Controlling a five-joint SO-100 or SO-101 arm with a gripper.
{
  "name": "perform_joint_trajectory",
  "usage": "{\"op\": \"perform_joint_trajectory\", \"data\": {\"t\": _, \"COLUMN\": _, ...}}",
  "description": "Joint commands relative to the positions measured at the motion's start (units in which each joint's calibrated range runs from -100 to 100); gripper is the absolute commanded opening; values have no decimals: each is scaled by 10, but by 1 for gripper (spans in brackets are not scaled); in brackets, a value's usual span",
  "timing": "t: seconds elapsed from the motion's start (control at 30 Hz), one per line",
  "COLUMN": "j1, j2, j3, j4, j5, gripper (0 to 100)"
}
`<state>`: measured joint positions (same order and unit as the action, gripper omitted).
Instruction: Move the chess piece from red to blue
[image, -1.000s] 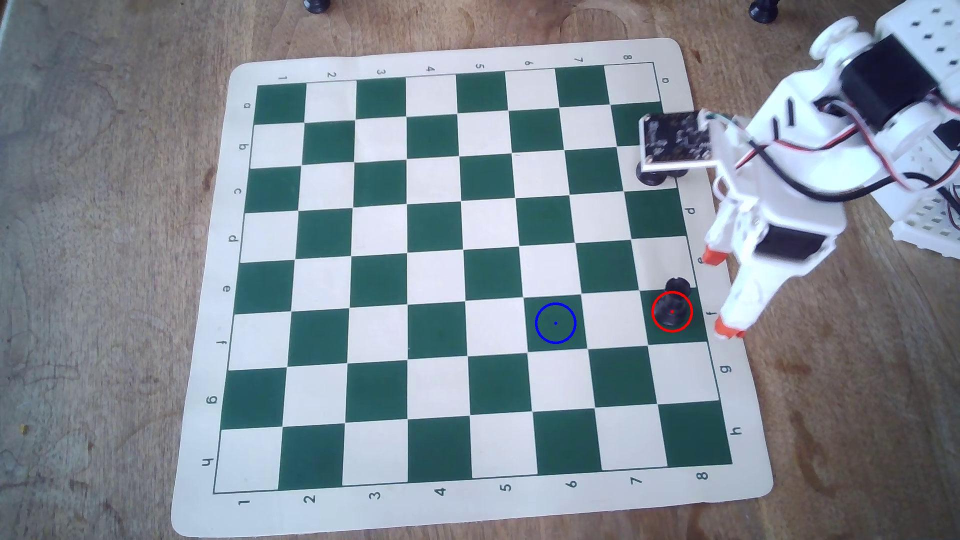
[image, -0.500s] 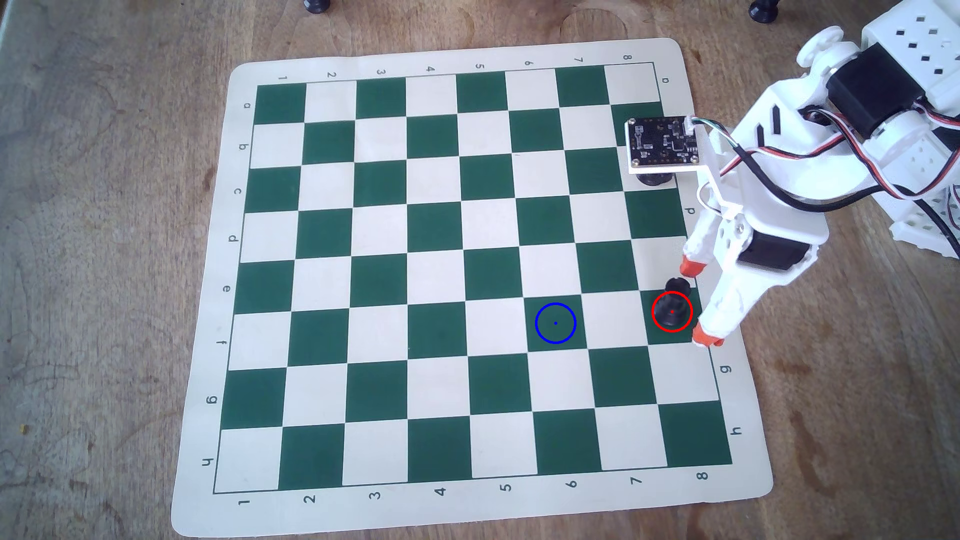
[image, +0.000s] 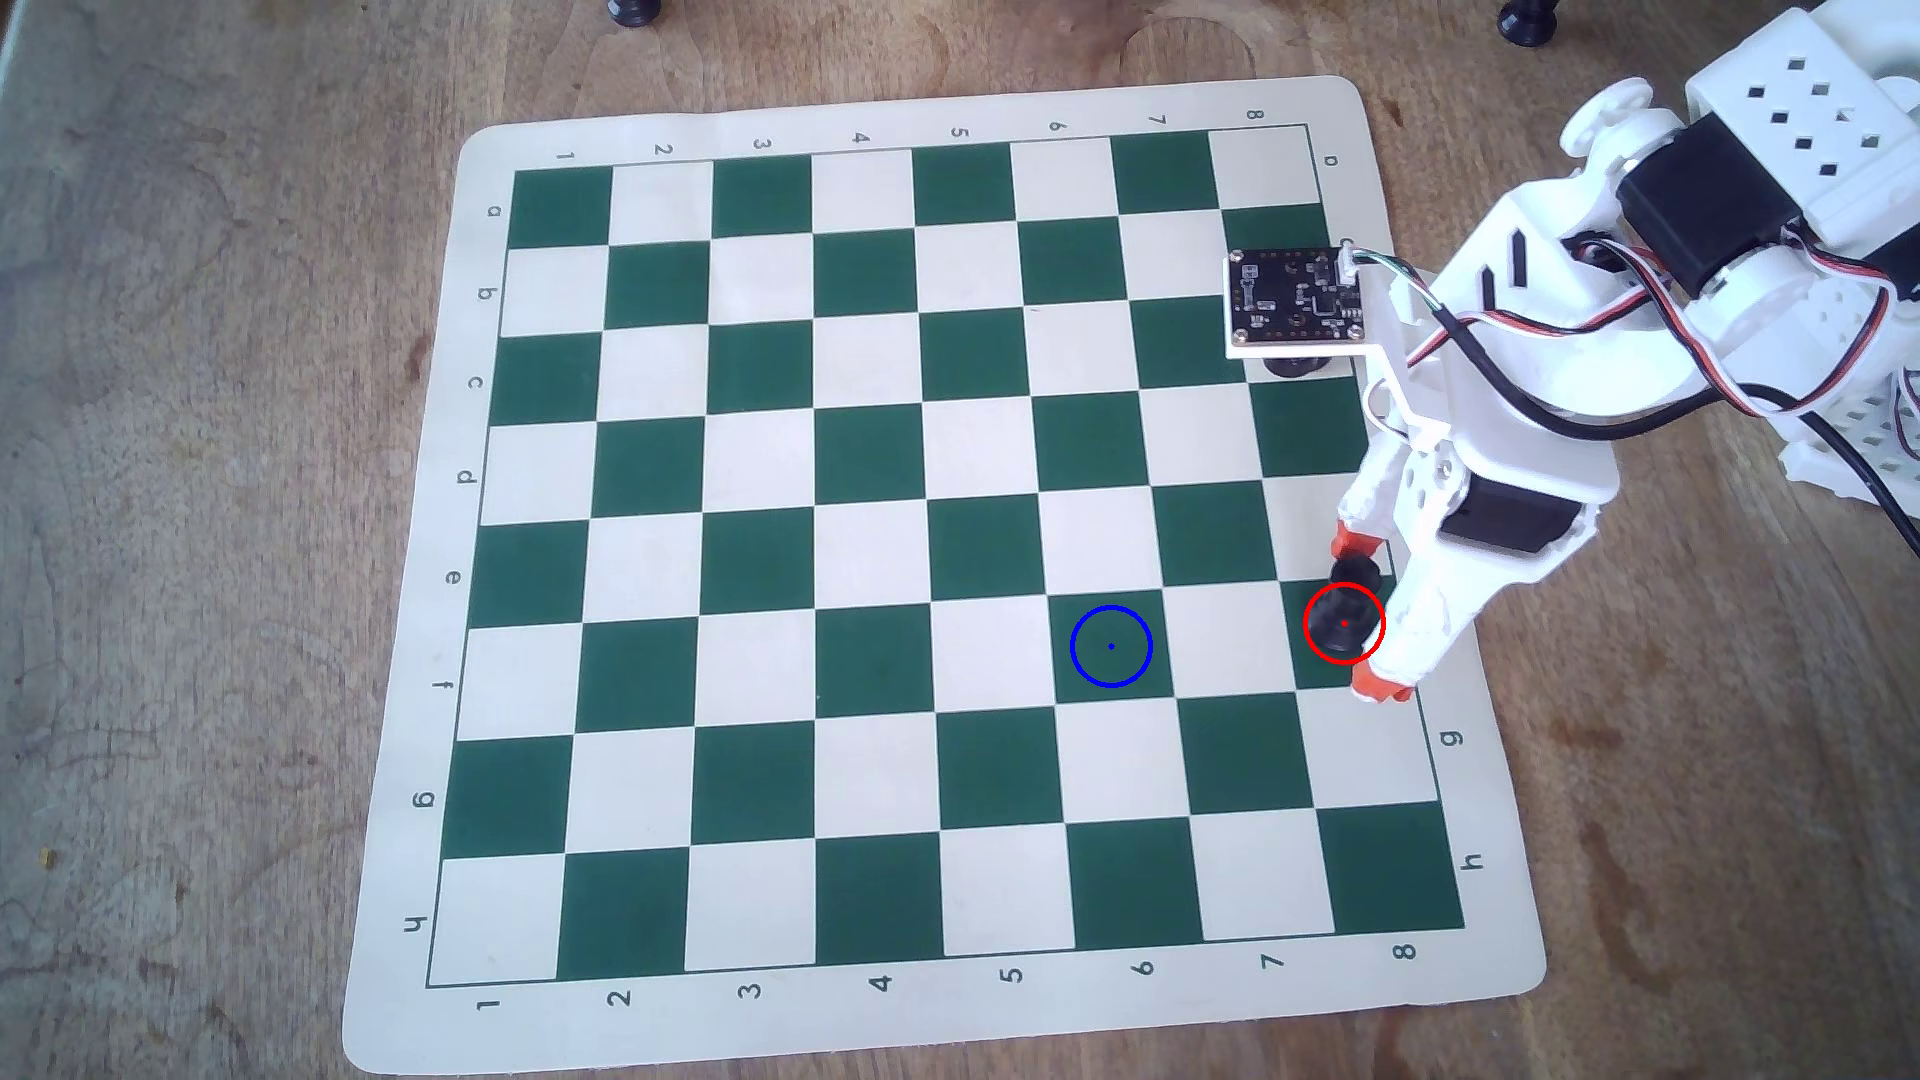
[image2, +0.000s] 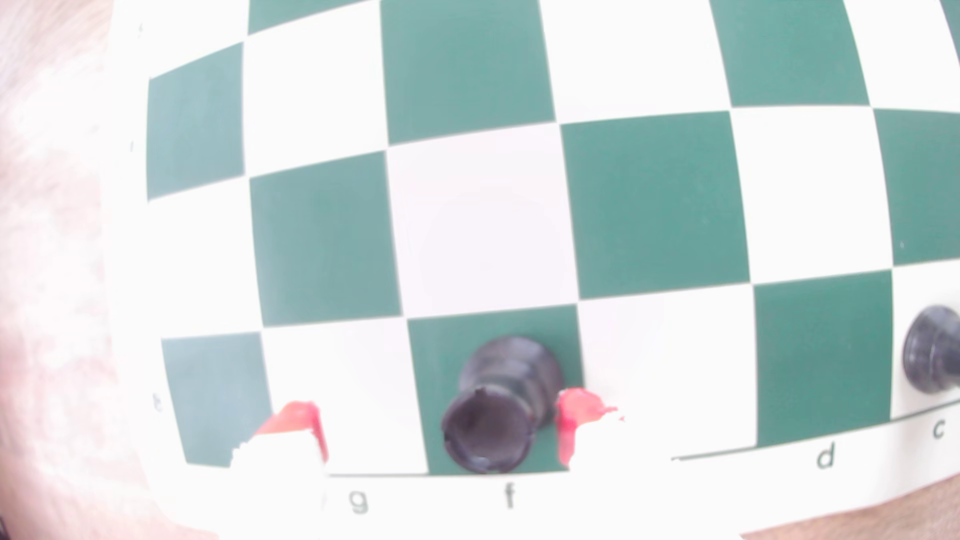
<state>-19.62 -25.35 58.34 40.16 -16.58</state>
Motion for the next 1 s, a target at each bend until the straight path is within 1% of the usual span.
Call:
{"op": "perform_joint_trajectory", "data": {"t": 0.0, "j1": 2, "j2": -8, "j3": -34, "j4": -13, "j5": -1, "gripper": 23}}
{"op": "perform_joint_trajectory", "data": {"t": 0.3, "j1": 3, "j2": -9, "j3": -34, "j4": -15, "j5": 1, "gripper": 18}}
{"op": "perform_joint_trajectory", "data": {"t": 0.43, "j1": 3, "j2": -9, "j3": -32, "j4": -15, "j5": 0, "gripper": 19}}
{"op": "perform_joint_trajectory", "data": {"t": 0.57, "j1": 3, "j2": -12, "j3": -33, "j4": -15, "j5": 1, "gripper": 13}}
{"op": "perform_joint_trajectory", "data": {"t": 0.63, "j1": 3, "j2": -13, "j3": -32, "j4": -15, "j5": 2, "gripper": 8}}
{"op": "perform_joint_trajectory", "data": {"t": 0.77, "j1": 3, "j2": -13, "j3": -29, "j4": -15, "j5": 2, "gripper": 7}}
{"op": "perform_joint_trajectory", "data": {"t": 0.9, "j1": 3, "j2": -19, "j3": -26, "j4": -13, "j5": 3, "gripper": 0}}
{"op": "perform_joint_trajectory", "data": {"t": 0.97, "j1": 3, "j2": -21, "j3": -25, "j4": -13, "j5": 3, "gripper": 0}}
